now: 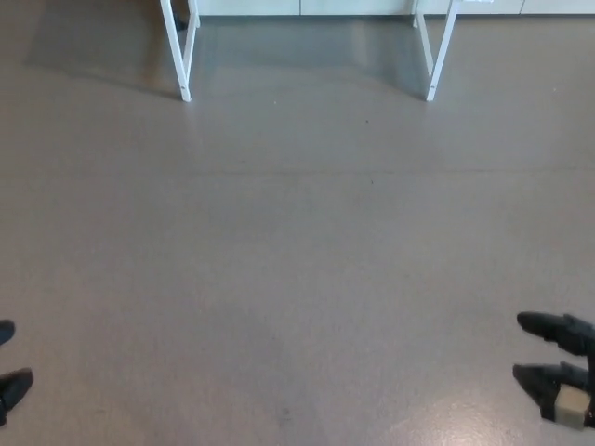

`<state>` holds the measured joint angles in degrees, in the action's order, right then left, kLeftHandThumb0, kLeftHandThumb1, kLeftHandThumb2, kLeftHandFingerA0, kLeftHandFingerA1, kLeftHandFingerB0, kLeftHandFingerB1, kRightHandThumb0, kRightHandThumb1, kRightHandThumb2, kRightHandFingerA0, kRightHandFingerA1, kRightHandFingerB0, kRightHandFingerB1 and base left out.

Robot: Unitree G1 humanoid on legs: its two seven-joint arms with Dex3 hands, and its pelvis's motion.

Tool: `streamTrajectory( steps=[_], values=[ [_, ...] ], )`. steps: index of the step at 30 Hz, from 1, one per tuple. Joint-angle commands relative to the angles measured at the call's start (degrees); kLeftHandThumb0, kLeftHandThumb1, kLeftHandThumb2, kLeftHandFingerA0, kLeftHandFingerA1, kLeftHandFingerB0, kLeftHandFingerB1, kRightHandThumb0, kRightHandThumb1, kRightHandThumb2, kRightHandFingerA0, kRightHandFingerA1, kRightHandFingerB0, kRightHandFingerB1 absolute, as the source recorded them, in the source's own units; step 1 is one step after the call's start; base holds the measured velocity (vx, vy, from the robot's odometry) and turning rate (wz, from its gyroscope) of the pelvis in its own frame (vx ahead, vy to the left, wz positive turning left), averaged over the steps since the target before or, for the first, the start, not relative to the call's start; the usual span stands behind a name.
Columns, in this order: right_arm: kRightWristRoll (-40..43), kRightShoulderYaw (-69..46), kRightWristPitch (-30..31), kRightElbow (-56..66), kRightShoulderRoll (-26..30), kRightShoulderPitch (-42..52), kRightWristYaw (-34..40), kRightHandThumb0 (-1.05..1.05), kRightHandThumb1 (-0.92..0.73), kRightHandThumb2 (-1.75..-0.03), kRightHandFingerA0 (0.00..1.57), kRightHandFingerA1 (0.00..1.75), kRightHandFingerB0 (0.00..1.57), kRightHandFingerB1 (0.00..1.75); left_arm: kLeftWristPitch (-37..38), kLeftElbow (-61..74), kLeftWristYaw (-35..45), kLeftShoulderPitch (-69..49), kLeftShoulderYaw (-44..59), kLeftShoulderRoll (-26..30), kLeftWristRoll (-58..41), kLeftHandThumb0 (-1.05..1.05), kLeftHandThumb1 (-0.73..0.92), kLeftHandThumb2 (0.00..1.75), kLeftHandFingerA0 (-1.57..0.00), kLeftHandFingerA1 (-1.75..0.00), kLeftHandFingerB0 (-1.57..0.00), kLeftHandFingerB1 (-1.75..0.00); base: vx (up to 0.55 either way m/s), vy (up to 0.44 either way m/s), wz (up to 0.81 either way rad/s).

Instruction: The robot walk towards a table in front and then pushes a layer of a file tray back to its original position using its right hand

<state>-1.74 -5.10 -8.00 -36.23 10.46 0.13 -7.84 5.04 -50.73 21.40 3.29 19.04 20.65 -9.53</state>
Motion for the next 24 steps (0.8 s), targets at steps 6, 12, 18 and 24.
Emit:
streamTrajectory(
  steps=[6,12,18,24],
  values=[
    [0.81,-0.15,-2.9,1.4,-0.04,10.3,-0.54,-0.15,-0.56,-0.56,0.71,0.54,0.49,0.45,2.06,3.33,0.28,-9.35,-1.22,-0.86,0.27,-0.07,0.63,0.58,-0.54,-0.47,-0.42,-0.38,-0.01,0.0,0.13],
    [0.84,-0.08,-3.25,0.47,-0.14,11.12,-0.76,-0.16,-0.56,-0.56,0.69,0.52,0.48,0.45,1.84,3.78,0.5,-10.51,-1.48,-0.79,0.09,-0.12,0.61,0.6,-0.49,-0.46,-0.41,-0.39,0.1,0.253,-0.17],
    [-0.47,0.36,-4.17,0.5,-0.03,12.02,0.07,-0.2,-0.56,-0.56,0.7,0.51,0.5,0.44,1.94,4.57,0.12,-11.28,-2.38,-0.45,0.62,-0.08,0.65,0.58,-0.53,-0.46,-0.43,-0.38,0.15,0.233,-0.08],
    [-0.8,0.6,-4.19,0.23,0.18,11.8,0.34,-0.2,-0.55,-0.56,0.7,0.49,0.51,0.44,2.51,4.34,0.42,-11.24,-2.43,-0.41,0.24,-0.09,0.64,0.58,-0.52,-0.47,-0.43,-0.38,0.19,0.009,0.11]
  ],
)
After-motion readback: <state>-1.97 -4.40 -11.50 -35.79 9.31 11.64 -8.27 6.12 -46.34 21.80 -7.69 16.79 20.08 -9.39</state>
